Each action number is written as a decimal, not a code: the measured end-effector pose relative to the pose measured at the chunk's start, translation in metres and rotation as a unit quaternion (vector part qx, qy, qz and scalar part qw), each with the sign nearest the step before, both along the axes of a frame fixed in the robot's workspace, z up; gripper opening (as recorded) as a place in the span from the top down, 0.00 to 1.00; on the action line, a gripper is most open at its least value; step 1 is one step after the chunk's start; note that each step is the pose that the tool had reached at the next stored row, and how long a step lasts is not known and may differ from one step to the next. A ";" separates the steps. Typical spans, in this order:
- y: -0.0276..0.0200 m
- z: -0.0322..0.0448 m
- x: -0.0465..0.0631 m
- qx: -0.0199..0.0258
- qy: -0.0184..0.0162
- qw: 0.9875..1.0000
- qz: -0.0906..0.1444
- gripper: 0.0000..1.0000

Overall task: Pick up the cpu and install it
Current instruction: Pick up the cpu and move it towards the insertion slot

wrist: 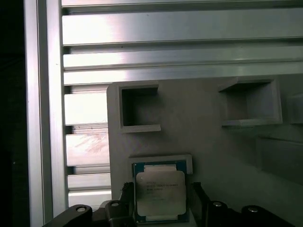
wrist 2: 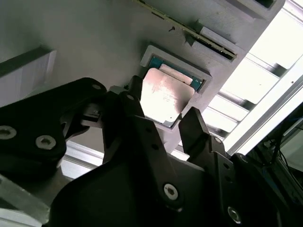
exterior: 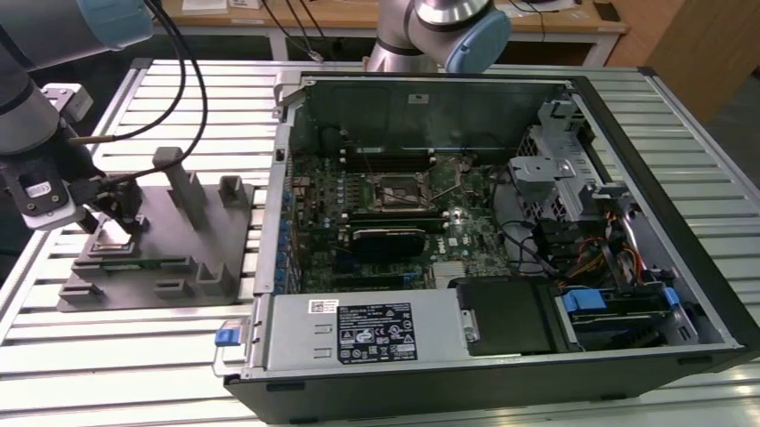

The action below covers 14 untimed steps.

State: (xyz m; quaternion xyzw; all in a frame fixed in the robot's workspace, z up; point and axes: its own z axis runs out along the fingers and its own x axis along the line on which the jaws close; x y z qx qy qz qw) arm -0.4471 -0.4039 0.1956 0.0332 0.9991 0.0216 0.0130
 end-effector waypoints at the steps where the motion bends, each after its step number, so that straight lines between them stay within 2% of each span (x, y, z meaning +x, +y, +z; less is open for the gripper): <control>1: 0.0000 0.0000 0.000 0.000 0.000 1.000 0.000 0.47; 2: 0.0000 -0.0001 0.000 0.000 0.000 1.000 0.000 0.41; 14: 0.0000 -0.0054 -0.002 -0.002 0.000 1.000 0.011 0.41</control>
